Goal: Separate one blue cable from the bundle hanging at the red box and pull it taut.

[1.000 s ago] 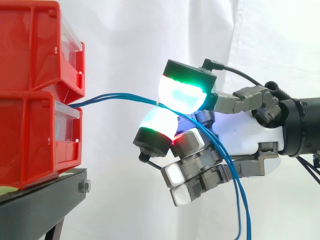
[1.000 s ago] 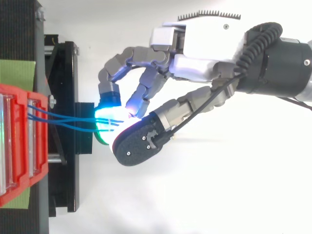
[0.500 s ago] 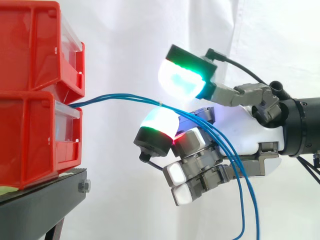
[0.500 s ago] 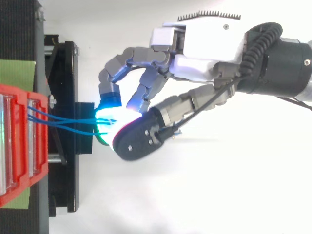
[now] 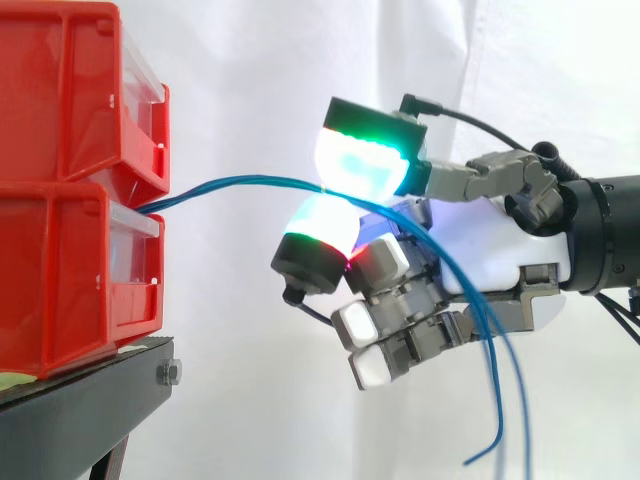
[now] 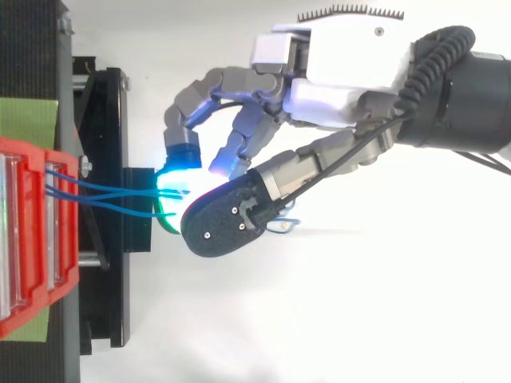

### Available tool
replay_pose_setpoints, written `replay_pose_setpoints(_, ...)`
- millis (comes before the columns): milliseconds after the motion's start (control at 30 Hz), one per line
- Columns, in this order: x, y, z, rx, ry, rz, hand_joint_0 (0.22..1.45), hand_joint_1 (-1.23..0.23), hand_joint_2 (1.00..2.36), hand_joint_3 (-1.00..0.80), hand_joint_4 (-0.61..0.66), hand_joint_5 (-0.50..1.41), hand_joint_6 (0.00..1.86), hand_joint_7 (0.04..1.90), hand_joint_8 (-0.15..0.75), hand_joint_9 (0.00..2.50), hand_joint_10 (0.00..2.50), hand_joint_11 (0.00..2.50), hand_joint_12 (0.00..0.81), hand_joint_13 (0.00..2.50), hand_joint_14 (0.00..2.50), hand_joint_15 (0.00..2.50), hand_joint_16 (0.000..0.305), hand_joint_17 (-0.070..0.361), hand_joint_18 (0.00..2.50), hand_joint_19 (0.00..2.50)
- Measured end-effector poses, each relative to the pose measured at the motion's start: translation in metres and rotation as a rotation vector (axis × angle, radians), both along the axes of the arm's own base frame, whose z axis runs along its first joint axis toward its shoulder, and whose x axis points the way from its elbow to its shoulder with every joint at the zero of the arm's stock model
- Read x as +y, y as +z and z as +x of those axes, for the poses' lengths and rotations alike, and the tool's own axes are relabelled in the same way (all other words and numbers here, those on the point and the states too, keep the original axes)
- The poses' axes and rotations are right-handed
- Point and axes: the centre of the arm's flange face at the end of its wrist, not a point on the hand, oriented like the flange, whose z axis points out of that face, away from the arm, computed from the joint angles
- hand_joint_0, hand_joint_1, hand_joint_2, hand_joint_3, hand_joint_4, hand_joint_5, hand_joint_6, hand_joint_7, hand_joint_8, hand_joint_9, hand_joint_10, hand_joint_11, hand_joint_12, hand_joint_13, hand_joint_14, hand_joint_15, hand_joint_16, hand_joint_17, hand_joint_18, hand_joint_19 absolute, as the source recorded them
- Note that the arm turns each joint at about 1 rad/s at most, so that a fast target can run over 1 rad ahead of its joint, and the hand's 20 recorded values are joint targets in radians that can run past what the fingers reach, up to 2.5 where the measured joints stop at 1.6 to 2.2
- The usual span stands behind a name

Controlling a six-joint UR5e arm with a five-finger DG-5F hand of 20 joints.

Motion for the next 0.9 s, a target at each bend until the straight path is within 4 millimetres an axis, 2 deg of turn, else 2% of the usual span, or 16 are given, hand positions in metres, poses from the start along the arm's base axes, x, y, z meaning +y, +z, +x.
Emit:
replay_pose_setpoints(267,0.0005,-0.0006,-0.0012,0.011,0.000,0.001,0.82,-0.89,1.00,-0.50,0.18,-0.20,0.94,1.10,0.425,1.09,0.02,1.00,0.389,1.04,0.02,0.53,0.041,0.093,0.86,0.39)
replay_pose_setpoints(467,0.0008,-0.0008,-0.0011,0.012,0.001,0.000,0.70,-1.00,1.00,-0.50,0.19,-0.20,0.93,1.12,0.424,1.08,0.02,1.02,0.391,1.05,0.02,0.54,0.041,0.092,0.87,0.38)
replay_pose_setpoints(567,0.0005,-0.0008,-0.0012,0.012,-0.001,0.000,0.62,-0.98,1.00,-0.50,0.22,-0.21,0.93,1.09,0.419,1.03,0.02,0.99,0.394,1.04,0.02,0.54,0.042,0.095,0.86,0.40)
replay_pose_setpoints(667,0.0005,-0.0014,-0.0013,0.013,-0.002,0.000,0.57,-0.92,1.00,-0.50,0.26,-0.22,0.93,1.04,0.426,0.99,0.02,0.99,0.408,1.01,0.02,0.53,0.045,0.101,0.87,0.39)
replay_pose_setpoints(733,0.0005,-0.0017,-0.0015,0.015,-0.003,-0.001,0.55,-0.83,1.00,-0.50,0.27,-0.22,0.92,1.01,0.431,0.99,0.02,0.97,0.408,1.01,0.02,0.53,0.046,0.103,0.88,0.39)
replay_pose_setpoints(767,0.0004,-0.0016,-0.0016,0.016,-0.003,-0.001,0.56,-0.74,1.00,-0.50,0.27,-0.22,0.92,0.99,0.429,0.99,0.02,0.96,0.410,1.02,0.02,0.53,0.046,0.103,0.88,0.40)
replay_pose_setpoints(833,0.0004,-0.0015,-0.0017,0.016,-0.004,-0.001,0.58,-0.70,1.00,-0.50,0.27,-0.22,0.92,0.98,0.431,0.99,0.02,0.96,0.406,1.02,0.02,0.53,0.046,0.102,0.87,0.41)
replay_pose_setpoints(900,0.0007,-0.0017,-0.0017,0.017,-0.007,-0.001,0.67,-0.59,1.00,-0.50,0.24,-0.22,0.91,1.01,0.430,1.02,0.02,0.95,0.403,1.03,0.02,0.53,0.045,0.101,0.87,0.42)
